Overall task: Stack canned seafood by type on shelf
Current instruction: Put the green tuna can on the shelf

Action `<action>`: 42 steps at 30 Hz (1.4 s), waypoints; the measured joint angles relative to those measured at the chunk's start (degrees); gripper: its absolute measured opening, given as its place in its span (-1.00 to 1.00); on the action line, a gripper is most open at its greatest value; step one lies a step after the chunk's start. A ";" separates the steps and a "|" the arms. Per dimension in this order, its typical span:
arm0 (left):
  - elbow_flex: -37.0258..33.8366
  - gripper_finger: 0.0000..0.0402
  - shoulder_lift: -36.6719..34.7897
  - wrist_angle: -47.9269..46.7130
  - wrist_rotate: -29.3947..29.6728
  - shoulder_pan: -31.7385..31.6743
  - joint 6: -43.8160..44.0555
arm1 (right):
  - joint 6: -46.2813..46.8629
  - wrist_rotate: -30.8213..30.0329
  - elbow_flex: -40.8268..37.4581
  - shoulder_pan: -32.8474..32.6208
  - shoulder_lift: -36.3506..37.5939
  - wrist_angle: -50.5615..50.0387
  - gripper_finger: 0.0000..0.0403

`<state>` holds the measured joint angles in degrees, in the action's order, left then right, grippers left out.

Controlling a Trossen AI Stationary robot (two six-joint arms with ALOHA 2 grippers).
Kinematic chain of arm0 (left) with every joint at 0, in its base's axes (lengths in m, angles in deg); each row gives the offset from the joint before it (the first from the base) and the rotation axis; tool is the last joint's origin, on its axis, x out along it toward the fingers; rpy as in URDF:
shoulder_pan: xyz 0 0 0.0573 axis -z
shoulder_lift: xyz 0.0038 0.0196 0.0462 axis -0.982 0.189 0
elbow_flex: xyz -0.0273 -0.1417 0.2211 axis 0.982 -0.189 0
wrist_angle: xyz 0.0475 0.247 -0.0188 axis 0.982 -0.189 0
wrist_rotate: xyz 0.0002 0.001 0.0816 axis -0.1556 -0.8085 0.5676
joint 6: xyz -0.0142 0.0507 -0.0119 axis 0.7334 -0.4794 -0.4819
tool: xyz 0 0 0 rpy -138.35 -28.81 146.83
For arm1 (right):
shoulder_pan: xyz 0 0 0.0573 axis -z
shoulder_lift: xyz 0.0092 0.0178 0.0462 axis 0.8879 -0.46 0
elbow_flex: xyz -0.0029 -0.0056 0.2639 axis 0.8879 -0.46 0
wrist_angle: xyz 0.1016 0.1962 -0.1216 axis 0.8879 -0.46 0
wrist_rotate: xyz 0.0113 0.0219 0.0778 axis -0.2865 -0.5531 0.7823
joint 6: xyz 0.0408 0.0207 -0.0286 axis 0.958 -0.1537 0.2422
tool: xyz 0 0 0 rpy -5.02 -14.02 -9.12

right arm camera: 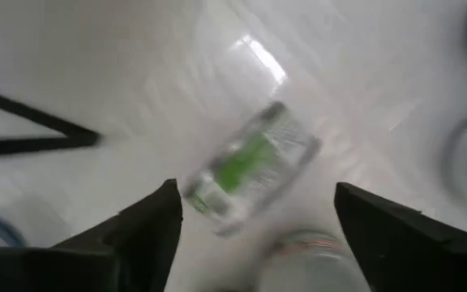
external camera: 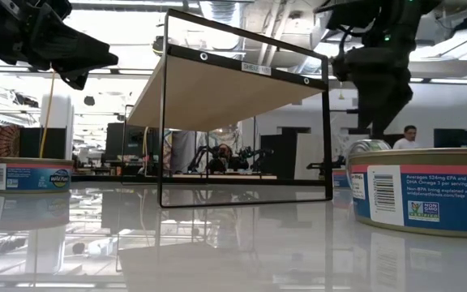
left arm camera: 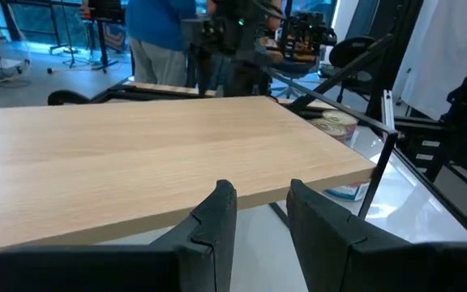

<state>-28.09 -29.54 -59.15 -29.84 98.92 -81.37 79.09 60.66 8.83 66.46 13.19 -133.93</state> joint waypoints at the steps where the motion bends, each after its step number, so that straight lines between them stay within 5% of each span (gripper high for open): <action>1: 0.00 -0.49 -0.01 0.00 0.00 0.00 0.01 | 2.84 -0.47 0.04 -1.08 -0.87 0.23 0.75; 8: 0.00 -0.49 0.00 -0.03 0.00 0.00 -0.73 | 13.41 -5.33 2.99 -7.26 -7.99 -2.02 0.73; 16: 0.00 -0.49 -0.02 -0.46 0.00 0.00 -0.72 | 14.03 -5.82 3.23 -8.69 -13.35 -4.22 0.61; 22: 0.00 -0.49 0.00 -1.32 0.00 0.00 -0.58 | 10.23 -6.69 3.21 -10.39 -13.32 -5.42 0.30; 35: 0.00 -0.49 -0.02 -1.56 0.00 0.00 -0.83 | 5.06 -16.11 2.26 -15.02 -12.60 -7.28 -0.71; 42: 0.00 -0.49 -0.02 -1.14 -0.31 0.00 -0.64 | -0.12 -16.85 2.37 -15.78 -8.51 -8.75 -0.63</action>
<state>-28.09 -29.56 -60.29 -30.14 98.92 -82.01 78.97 43.80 11.20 50.69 4.68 -142.68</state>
